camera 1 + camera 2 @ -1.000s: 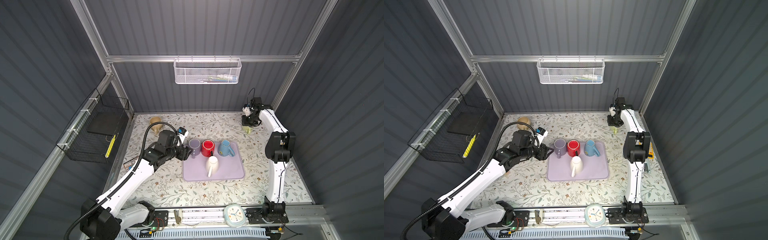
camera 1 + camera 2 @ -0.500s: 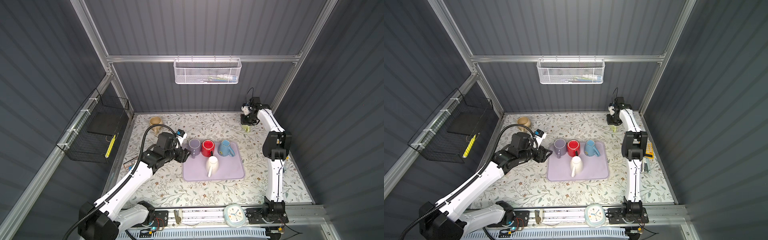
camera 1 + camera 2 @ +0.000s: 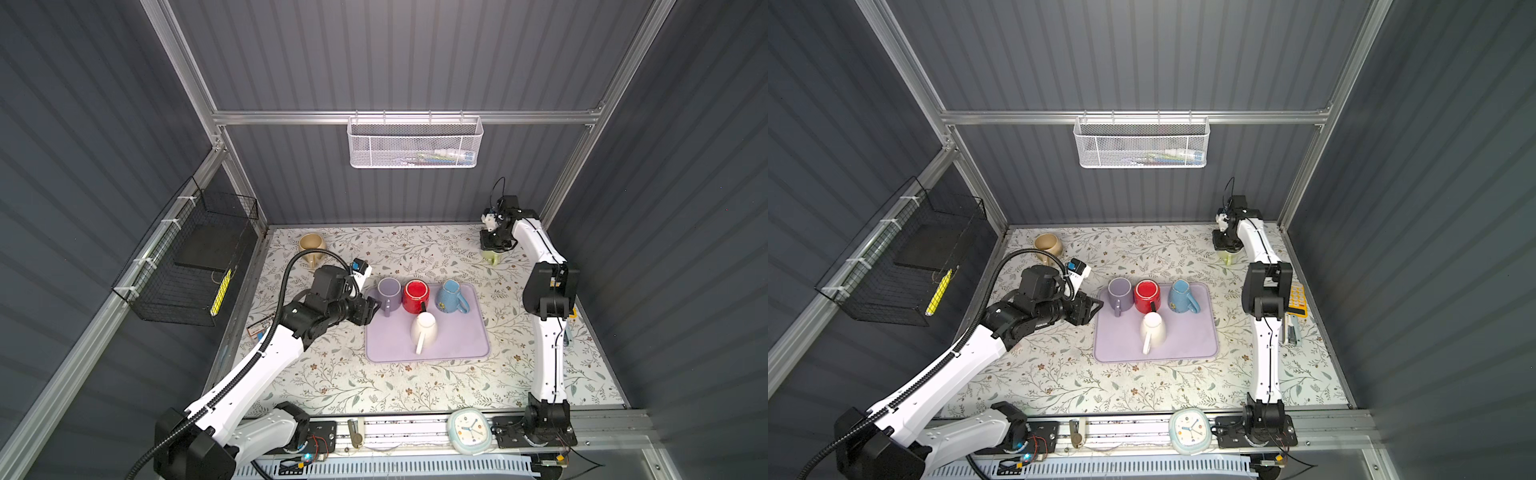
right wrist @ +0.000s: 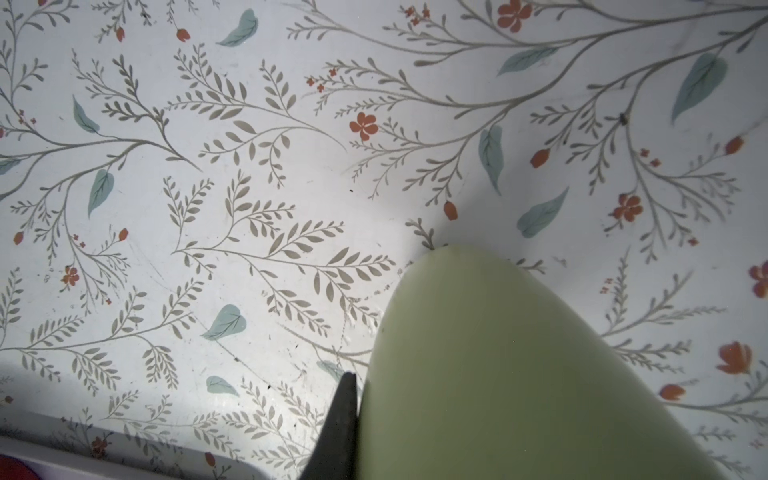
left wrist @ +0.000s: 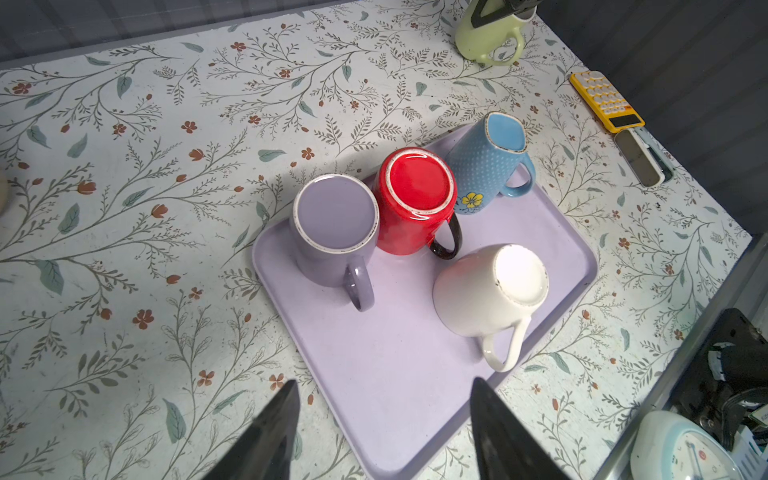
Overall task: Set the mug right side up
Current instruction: 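Lower the light green mug upright onto the table with the right gripper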
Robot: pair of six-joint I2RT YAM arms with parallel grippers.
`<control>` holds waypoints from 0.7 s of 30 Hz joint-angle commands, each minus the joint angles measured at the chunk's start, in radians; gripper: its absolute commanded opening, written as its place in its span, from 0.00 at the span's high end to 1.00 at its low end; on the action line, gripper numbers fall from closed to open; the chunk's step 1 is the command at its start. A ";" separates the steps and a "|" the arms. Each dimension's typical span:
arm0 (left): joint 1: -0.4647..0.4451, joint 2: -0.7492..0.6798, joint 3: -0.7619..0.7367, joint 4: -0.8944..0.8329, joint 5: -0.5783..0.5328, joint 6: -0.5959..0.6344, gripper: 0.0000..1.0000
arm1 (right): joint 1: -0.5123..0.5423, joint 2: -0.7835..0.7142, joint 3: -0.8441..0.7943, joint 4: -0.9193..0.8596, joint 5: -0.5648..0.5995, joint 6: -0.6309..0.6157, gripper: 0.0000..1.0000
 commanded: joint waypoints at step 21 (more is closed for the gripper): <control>0.008 -0.031 -0.025 -0.024 -0.013 -0.013 0.35 | 0.002 0.020 0.072 0.008 -0.012 0.004 0.74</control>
